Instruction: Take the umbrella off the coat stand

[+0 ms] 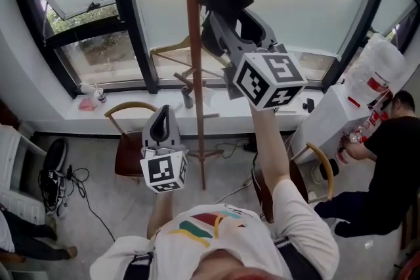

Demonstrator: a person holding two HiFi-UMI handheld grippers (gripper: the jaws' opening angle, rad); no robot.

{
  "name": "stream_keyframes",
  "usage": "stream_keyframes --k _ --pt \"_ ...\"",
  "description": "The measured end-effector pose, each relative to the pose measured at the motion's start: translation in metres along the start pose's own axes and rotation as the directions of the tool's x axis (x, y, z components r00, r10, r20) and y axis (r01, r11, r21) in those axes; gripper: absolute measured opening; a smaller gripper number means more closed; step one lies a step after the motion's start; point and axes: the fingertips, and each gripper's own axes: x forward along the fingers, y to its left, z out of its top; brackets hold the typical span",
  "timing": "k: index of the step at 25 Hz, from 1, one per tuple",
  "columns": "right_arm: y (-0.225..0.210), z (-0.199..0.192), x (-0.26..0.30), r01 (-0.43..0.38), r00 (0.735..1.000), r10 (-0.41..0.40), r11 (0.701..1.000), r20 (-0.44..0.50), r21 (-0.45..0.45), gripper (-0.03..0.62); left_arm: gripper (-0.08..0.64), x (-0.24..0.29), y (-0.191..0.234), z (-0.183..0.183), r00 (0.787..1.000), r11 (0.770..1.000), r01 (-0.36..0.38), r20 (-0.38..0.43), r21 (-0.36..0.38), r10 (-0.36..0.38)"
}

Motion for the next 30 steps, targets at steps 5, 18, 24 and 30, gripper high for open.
stream_keyframes --k 5,18,24,30 --pt "-0.006 -0.011 -0.025 0.055 0.998 -0.055 0.998 0.028 0.017 0.199 0.011 0.008 -0.002 0.003 1.0 1.0 0.012 0.004 0.012 -0.012" --pt "0.01 -0.073 -0.094 0.144 0.99 -0.144 0.986 0.015 -0.084 0.202 0.011 0.012 -0.004 0.003 1.0 1.0 0.009 0.014 0.017 -0.01" --pt "0.032 -0.107 -0.115 0.134 0.991 -0.135 0.99 -0.025 -0.048 0.202 0.011 0.006 -0.004 0.003 1.0 1.0 0.0 0.018 0.017 0.0" --pt "0.046 -0.138 -0.128 0.113 0.988 -0.115 0.993 -0.1 -0.026 0.202 0.011 0.0 -0.005 0.002 1.0 1.0 -0.014 0.026 0.005 0.014"
